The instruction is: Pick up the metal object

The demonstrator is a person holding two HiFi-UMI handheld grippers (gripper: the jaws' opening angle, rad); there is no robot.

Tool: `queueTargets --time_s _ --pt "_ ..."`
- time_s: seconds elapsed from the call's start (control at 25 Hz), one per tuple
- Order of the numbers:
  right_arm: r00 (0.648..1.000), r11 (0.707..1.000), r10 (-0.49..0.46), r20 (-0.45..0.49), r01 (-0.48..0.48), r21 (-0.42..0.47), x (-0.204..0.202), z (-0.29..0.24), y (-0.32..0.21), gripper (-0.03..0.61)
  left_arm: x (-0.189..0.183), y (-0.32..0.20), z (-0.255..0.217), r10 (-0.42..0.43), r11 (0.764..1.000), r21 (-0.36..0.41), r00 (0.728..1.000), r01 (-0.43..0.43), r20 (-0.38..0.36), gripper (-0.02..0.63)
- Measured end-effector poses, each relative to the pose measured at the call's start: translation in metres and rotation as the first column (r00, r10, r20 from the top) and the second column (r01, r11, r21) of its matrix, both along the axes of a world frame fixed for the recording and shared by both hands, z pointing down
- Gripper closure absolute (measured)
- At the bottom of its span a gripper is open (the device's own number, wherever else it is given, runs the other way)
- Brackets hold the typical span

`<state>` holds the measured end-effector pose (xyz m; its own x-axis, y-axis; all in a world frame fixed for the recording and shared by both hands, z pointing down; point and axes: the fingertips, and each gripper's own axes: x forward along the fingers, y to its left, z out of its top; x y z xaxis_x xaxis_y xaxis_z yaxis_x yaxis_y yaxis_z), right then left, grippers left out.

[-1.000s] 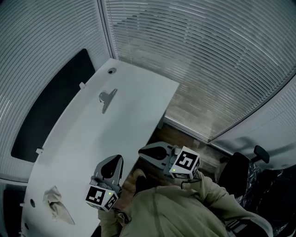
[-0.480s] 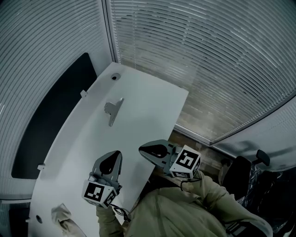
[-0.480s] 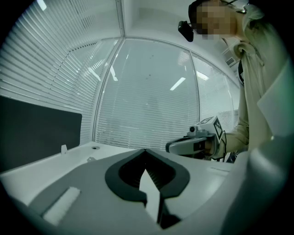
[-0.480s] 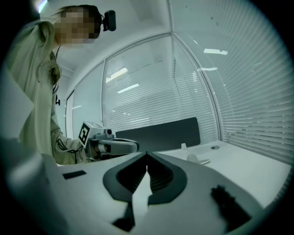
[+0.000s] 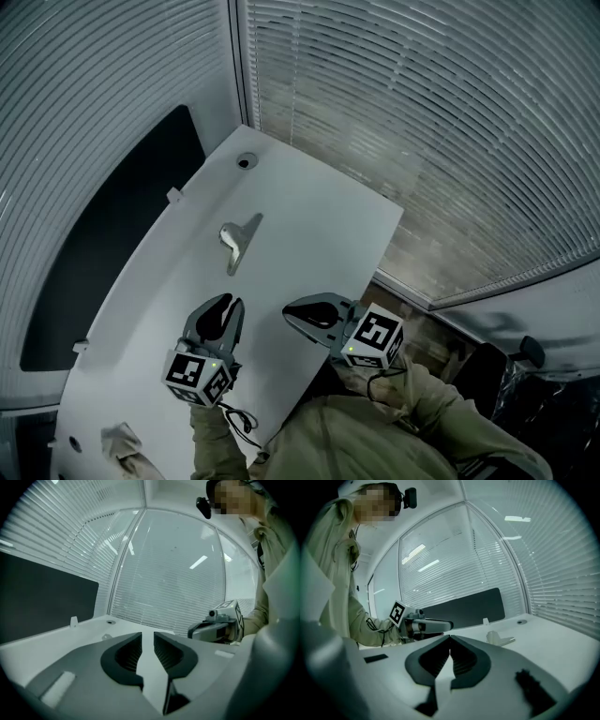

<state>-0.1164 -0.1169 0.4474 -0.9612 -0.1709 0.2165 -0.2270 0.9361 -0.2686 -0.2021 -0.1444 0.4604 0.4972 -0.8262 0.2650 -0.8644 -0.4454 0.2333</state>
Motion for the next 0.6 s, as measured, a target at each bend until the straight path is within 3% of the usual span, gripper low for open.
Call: queueTargets --time_s 0.24,0.6 --pt "0.999 0.998 -0.037 -0.022 0.036 -0.051 -0.008 0.028 -0.041 0.575 -0.019 -0.070 0.057 -0.047 0.986 -0.161 0.998 0.051 0.030 0.402" --pt "0.998 0.992 -0.057 -0.040 0.052 -0.119 -0.012 0.060 -0.083 0.574 -0.050 -0.155 0.114 -0.153 0.948 -0.265 0.983 0.174 0.097 0.388"
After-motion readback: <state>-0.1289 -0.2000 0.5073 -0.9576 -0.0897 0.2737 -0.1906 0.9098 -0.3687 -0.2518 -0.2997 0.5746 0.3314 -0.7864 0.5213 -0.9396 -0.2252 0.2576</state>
